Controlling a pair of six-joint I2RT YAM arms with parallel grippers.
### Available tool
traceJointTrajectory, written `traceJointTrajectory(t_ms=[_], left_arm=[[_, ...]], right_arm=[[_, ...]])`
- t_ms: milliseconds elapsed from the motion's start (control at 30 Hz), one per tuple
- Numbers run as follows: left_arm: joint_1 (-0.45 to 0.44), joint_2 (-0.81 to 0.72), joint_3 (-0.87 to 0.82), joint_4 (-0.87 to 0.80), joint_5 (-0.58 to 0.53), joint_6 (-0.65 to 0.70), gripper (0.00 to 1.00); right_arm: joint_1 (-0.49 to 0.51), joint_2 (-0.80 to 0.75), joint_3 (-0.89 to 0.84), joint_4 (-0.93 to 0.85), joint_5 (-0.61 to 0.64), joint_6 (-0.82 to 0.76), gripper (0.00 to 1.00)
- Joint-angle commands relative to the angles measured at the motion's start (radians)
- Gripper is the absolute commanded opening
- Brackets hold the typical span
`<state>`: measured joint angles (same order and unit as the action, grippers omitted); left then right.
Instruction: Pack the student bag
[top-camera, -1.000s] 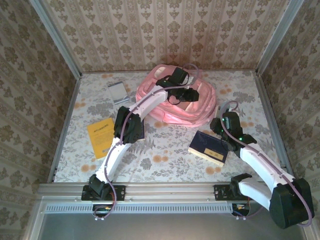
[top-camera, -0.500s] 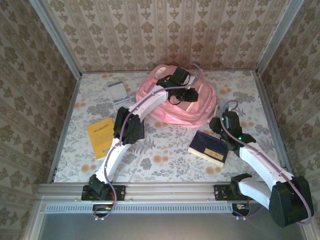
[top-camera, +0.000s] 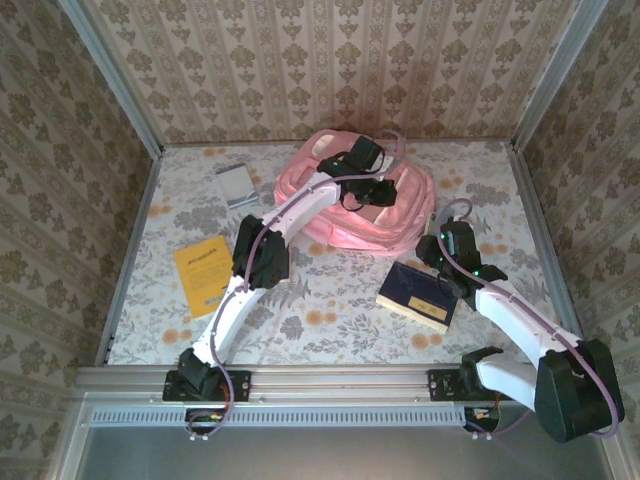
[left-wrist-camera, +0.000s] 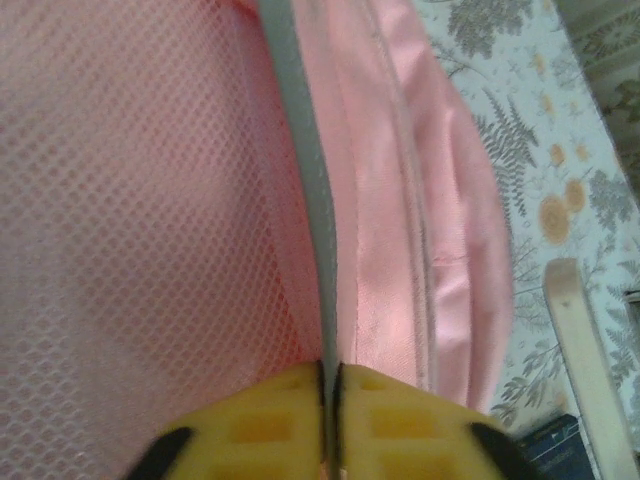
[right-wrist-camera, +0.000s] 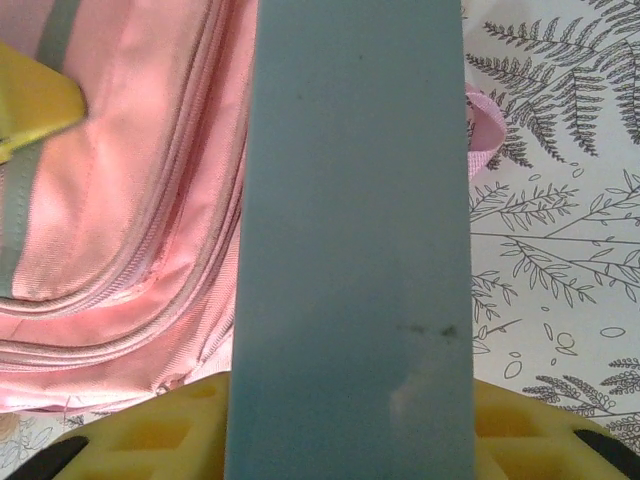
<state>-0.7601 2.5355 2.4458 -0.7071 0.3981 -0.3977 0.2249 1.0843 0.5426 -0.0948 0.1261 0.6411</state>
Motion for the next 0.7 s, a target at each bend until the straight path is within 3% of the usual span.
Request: traceJointTrajectory(t_ms=[0, 433, 667], left_arm=[[-0.023, 0.009, 0.028, -0.055, -0.010, 0.038, 0.00], [0.086, -0.256, -0.014, 0.002, 0.178, -0.031, 0.00], [0.147, -0.407, -0.147, 0.038, 0.317, -0.046, 0.00]], right_arm=[[-0.009, -0.005, 0.000, 0.051, -0.004, 0.015, 0.02], [-0.010, -0.235, 0.048, -0.086, 0.068, 0.025, 0.01], [-0.012, -0.205, 0.078, -0.070, -0.011, 0.000, 0.02]])
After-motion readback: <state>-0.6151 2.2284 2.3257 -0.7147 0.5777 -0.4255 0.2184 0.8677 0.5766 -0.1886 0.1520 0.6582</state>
